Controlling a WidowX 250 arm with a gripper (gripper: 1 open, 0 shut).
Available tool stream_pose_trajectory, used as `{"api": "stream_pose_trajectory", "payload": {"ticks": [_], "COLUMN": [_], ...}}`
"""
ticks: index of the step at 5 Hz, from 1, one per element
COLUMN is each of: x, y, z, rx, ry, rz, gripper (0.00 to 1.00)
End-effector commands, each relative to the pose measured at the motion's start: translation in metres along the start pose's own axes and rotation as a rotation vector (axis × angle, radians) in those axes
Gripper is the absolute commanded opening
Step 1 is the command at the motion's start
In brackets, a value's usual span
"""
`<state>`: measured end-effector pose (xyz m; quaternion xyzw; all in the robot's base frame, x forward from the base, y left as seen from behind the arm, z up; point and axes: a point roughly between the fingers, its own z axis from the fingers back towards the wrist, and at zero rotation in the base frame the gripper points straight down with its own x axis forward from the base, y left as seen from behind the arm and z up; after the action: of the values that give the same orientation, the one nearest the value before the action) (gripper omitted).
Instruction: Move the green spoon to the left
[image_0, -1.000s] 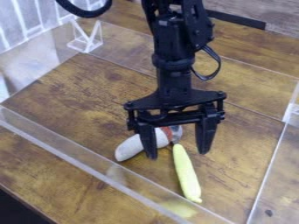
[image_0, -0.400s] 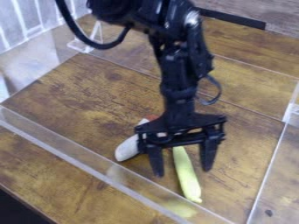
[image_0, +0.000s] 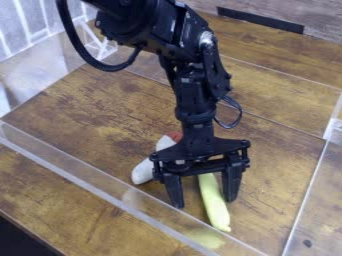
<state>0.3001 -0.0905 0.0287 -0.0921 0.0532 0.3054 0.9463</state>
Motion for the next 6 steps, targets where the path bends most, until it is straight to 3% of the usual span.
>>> {"api": "stream_pose_trajectory", "payload": {"ticks": [1, 2, 6], "x": [-0.003, -0.013, -0.006], "y": [-0.011, -0.018, -0.01], "z": [0.011, 0.013, 0.009], "rx": [-0.044, -0.059, -0.08], "ry": [-0.014, -0.003, 0.035], "rz": [0.036, 0.061, 0.079], "gripper": [1.0, 1.0, 1.0]}}
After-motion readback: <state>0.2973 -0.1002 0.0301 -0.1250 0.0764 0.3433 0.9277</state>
